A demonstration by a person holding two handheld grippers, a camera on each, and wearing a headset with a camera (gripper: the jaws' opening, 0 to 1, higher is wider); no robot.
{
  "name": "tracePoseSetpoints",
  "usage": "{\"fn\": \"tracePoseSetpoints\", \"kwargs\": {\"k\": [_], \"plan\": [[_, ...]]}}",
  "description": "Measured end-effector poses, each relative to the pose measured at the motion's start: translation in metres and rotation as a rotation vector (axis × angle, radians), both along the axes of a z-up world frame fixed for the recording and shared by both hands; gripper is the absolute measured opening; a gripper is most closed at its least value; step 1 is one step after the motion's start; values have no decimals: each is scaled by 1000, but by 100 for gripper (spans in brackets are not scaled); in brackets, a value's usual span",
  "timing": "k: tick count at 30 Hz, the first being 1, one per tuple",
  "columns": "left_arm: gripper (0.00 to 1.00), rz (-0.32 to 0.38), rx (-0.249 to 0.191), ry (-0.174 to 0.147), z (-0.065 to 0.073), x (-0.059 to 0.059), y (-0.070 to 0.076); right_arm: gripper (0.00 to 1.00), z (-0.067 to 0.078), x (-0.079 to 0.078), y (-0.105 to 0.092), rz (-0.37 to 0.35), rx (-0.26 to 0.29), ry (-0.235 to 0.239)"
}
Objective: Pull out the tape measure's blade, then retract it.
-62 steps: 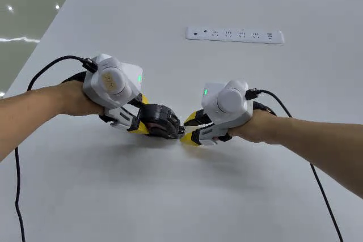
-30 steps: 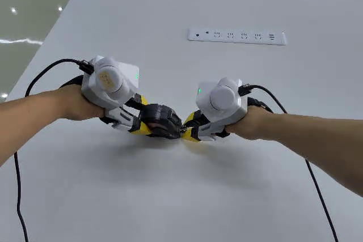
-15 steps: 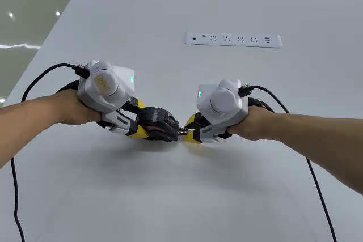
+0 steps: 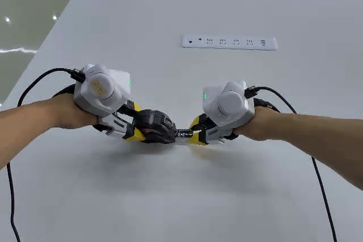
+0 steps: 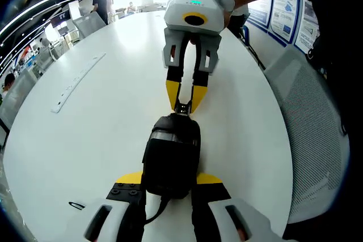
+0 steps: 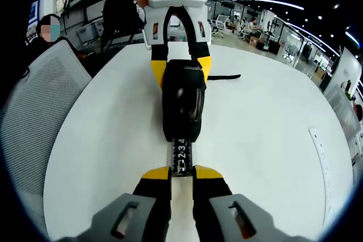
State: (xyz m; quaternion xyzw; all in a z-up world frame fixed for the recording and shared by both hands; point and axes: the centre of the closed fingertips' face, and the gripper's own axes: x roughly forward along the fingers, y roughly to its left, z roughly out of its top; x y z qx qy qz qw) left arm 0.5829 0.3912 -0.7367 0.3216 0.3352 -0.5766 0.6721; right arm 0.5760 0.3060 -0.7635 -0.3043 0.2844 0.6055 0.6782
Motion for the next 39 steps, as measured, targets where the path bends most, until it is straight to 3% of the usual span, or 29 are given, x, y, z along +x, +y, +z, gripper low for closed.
{"fn": "tracePoseSetpoints", "kwargs": {"k": [39], "plan": [[27,5,7,0,-1,-1,-2,12,3,-10,-88,-13,3,28]]}}
